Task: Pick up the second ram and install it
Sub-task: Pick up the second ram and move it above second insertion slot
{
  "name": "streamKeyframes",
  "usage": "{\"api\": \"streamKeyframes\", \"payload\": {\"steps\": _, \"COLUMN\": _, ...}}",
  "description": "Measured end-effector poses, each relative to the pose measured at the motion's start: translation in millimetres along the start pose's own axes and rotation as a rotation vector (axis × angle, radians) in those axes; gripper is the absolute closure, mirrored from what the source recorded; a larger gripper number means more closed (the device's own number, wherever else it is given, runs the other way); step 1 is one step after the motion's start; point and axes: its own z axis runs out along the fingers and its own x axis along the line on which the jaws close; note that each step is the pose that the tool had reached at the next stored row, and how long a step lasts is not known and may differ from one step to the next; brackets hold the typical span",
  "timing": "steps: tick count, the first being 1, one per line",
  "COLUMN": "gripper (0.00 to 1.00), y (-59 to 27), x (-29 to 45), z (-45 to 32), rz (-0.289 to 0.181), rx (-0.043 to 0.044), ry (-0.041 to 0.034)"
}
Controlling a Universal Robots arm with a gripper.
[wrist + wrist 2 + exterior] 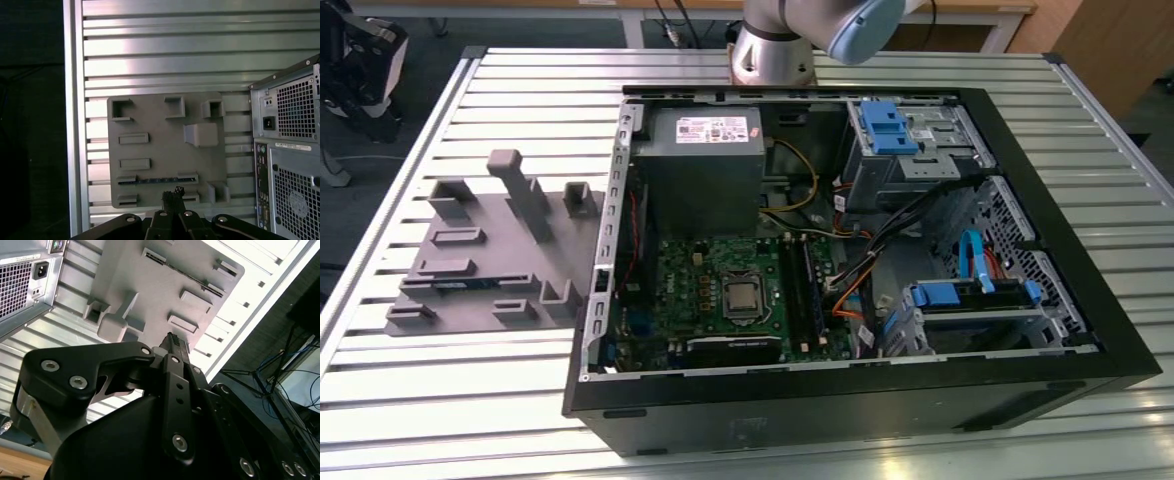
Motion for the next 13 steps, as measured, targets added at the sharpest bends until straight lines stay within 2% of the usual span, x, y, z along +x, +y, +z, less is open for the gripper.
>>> {"api": "streamKeyframes", "payload": {"steps": 13, "gripper": 0.89, "y": 0.0, "x": 0.0, "z": 0.1, "rz": -0.044, "rx": -0.0011, "ry": 0.0019}}
